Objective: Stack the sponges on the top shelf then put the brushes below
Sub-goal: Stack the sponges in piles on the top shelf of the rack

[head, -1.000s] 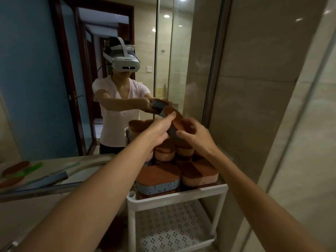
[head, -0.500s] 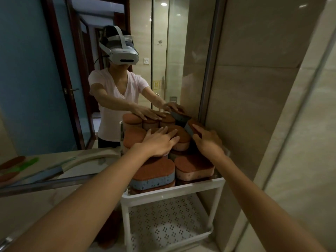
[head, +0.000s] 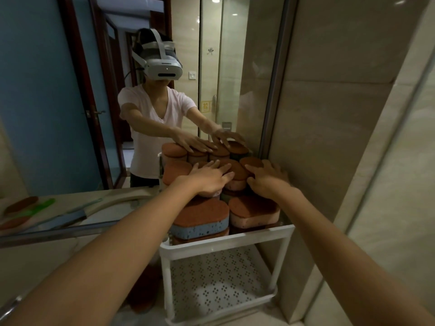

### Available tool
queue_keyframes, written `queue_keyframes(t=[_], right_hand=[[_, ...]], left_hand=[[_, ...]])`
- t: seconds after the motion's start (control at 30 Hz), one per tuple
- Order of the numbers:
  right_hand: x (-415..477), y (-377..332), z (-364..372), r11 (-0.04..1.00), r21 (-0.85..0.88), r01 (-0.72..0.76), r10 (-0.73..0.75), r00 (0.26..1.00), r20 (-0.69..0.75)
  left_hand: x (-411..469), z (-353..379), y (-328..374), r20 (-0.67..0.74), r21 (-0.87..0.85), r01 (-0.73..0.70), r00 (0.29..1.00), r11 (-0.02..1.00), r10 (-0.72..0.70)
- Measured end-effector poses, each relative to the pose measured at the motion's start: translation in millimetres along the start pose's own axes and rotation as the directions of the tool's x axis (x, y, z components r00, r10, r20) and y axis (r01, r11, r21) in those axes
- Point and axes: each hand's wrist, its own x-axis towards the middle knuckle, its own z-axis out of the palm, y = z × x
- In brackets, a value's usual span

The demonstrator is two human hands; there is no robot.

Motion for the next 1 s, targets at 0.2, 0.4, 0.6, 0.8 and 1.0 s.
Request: queue_keyframes(t=[0.2, 0.4, 0.6, 0.8, 1.0], right_hand=[[-11.8, -15.8, -9.8, 0.987, 0.041, 0.158, -0.143, 0.957, -0.254], [-58.9, -87.7, 1.2, 0.887, 0.175, 0.427, -0.263, 0.78, -0.567], [-130.5, -199.9, 59.1, 0.663, 0.429, 0.614, -0.338, 0.756, -0.56], [-204.8, -313.6, 171.1, 0.608, 0.6, 0.52, -0.559, 0.817, -0.142], [-277.6, -400.5, 270.1, 0.611, 0.584, 0.534, -0.75, 0.626, 0.213]], left_hand=[[-11.3, -16.5, 5.2, -0.228, -0.172, -0.114, 0.971, 0.978, 0.073], [-69.3, -27.6, -30.3, -0.59, -0.383, -0.054, 0.782, 0.922, -0.2], [-188.8, 22.2, -114.4, -0.582, -0.558, 0.169, 0.618, 0.813, -0.528], [-325.2, 132.4, -198.7, -0.28, -0.714, 0.471, 0.487, 0.519, -0.827], [-446.7, 236.5, -278.4, -0.037, -0.74, 0.622, 0.342, 0.256, -0.939]])
